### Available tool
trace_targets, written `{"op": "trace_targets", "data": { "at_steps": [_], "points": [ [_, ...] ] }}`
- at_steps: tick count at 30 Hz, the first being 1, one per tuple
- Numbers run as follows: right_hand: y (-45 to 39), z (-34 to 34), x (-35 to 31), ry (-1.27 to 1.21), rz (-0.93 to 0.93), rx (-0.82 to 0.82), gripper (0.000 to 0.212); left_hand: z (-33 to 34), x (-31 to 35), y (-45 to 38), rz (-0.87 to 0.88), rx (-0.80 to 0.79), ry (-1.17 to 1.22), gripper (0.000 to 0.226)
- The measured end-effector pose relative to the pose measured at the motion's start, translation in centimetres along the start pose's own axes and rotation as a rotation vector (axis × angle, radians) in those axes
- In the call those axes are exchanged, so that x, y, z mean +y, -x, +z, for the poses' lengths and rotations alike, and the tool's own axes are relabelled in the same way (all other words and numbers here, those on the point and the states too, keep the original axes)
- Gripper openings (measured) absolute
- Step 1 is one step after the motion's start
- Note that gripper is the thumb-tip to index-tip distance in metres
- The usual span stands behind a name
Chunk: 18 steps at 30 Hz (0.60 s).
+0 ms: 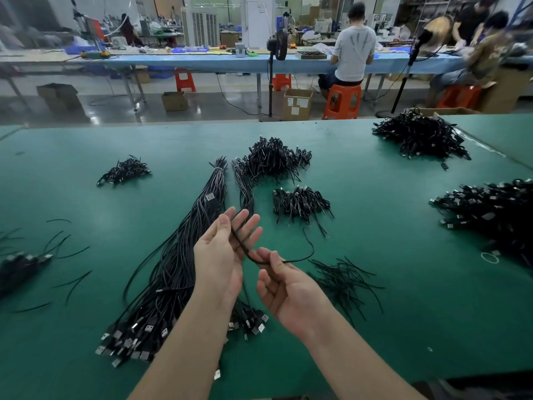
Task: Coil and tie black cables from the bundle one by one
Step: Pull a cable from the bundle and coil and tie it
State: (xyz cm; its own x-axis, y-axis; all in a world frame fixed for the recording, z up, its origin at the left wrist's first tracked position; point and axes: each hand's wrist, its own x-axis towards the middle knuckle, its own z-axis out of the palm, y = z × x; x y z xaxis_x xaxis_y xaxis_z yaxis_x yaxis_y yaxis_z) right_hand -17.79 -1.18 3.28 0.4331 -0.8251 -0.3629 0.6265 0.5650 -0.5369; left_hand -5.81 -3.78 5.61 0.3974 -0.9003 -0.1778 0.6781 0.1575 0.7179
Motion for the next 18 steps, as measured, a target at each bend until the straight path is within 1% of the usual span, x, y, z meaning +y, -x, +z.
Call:
{"op": "trace_targets", "data": {
  "at_steps": [6, 11, 18],
  "points": [
    [-0.1, 0.2, -0.5, -0.032, 0.044, 0.078, 0.033, -0.1, -0.2, 0.4, 0.029, -0.045, -0.021, 0.029],
    [0.0, 0.3, -1.5, -0.025, 0.046, 0.085, 0.032, -0.3, -0.1, 0.3, 0.079, -0.069, -0.081, 0.028],
    [0.4, 0.5, -0.7, -0.020, 0.175, 0.136, 0.026, 0.1, -0.2, 0.7, 0.096, -0.136, -0.058, 0.028]
  ]
}}
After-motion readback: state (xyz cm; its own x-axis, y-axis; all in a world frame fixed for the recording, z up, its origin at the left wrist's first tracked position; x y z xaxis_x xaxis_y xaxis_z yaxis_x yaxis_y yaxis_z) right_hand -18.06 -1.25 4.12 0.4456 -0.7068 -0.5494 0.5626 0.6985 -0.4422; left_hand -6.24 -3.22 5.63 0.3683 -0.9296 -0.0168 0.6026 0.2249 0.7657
